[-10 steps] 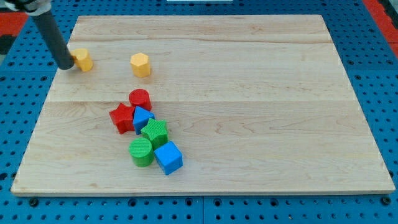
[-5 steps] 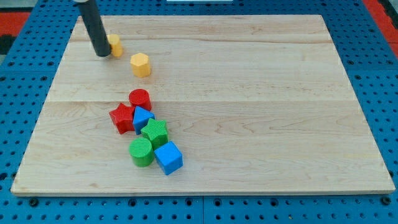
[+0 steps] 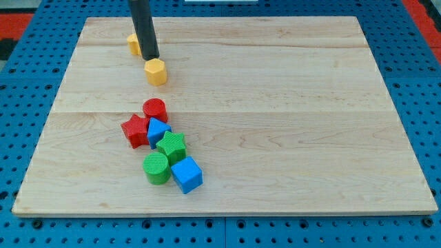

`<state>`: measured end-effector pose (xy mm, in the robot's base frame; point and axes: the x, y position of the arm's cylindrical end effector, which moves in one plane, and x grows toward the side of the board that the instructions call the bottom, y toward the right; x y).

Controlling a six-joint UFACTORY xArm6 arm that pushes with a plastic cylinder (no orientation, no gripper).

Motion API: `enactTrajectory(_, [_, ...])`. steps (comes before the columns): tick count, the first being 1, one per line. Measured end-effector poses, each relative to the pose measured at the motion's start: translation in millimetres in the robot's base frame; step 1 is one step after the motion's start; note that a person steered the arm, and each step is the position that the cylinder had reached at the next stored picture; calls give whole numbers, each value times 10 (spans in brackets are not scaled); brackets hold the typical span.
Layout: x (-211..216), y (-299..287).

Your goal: Move the yellow heart towards top left side of the board

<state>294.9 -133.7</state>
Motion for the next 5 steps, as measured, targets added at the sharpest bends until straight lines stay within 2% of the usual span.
enactTrajectory(1, [-358, -64])
enactTrajectory(5, [-492, -214])
